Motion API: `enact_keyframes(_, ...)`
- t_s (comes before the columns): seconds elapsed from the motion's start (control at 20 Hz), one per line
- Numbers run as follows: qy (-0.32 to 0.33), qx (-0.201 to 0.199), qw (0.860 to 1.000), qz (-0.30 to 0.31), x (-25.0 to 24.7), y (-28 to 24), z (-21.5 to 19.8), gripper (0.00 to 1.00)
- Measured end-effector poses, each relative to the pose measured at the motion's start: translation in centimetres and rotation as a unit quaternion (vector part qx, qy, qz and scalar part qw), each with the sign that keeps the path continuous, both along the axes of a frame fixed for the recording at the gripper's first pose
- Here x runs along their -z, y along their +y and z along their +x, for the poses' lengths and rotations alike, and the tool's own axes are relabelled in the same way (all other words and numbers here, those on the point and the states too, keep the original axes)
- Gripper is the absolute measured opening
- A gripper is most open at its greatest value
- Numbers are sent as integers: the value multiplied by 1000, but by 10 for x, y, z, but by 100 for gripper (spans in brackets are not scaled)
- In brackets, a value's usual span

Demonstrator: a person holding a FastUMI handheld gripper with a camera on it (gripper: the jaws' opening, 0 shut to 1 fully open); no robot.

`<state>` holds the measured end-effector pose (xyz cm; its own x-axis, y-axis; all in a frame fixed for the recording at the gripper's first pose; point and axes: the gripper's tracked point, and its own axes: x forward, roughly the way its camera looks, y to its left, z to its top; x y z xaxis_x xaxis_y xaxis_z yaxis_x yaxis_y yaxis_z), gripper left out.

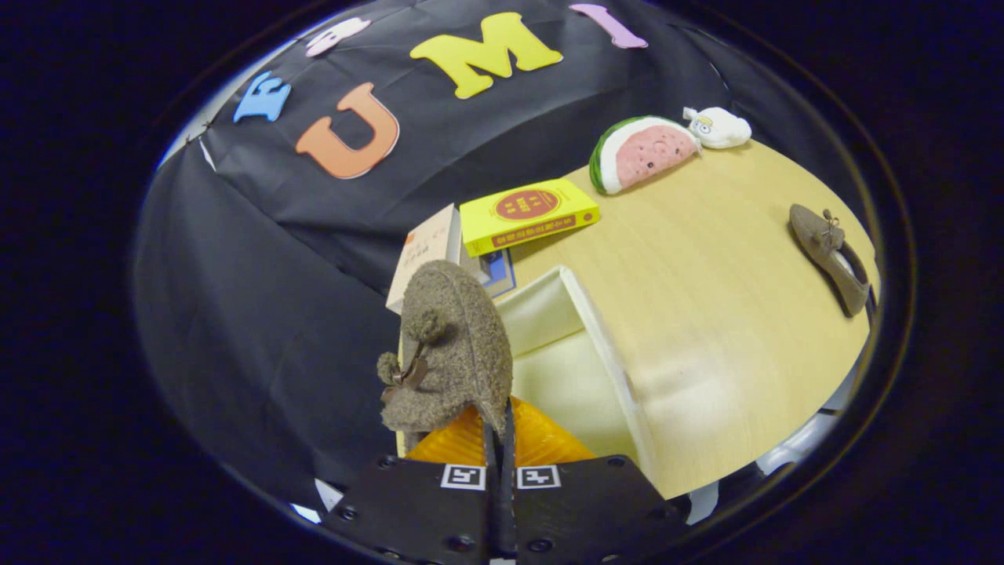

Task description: Open the storage box then place both shoes into the box .Put the left shoe in first, then the right shoe, with the right side of both shoes facing outward in a uniform manner.

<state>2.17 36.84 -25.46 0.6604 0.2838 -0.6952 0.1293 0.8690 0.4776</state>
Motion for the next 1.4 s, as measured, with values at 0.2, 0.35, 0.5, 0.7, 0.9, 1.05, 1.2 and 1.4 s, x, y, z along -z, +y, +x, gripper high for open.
enact_keyframes(0.2, 23, -12, 1000, -16, 29, 22, 0, 0)
enact_keyframes(0.35, 35, -24, 998, -39, 48, 32, 0, 0)
enact_keyframes(0.5, 49, -20, 998, -46, 61, 35, 3, 0)
enact_keyframes(0.7, 62, -36, 997, -36, 67, 46, 3, 16)
enact_keyframes(0.9, 58, -62, 996, -34, 73, 54, 2, 50)
enact_keyframes(1.05, 18, -89, 994, -59, 53, 55, 5, 77)
enact_keyframes(1.2, -36, -110, 989, -91, 20, 43, 6, 90)
enact_keyframes(1.4, -101, -120, 979, -130, -28, 7, -3, 96)
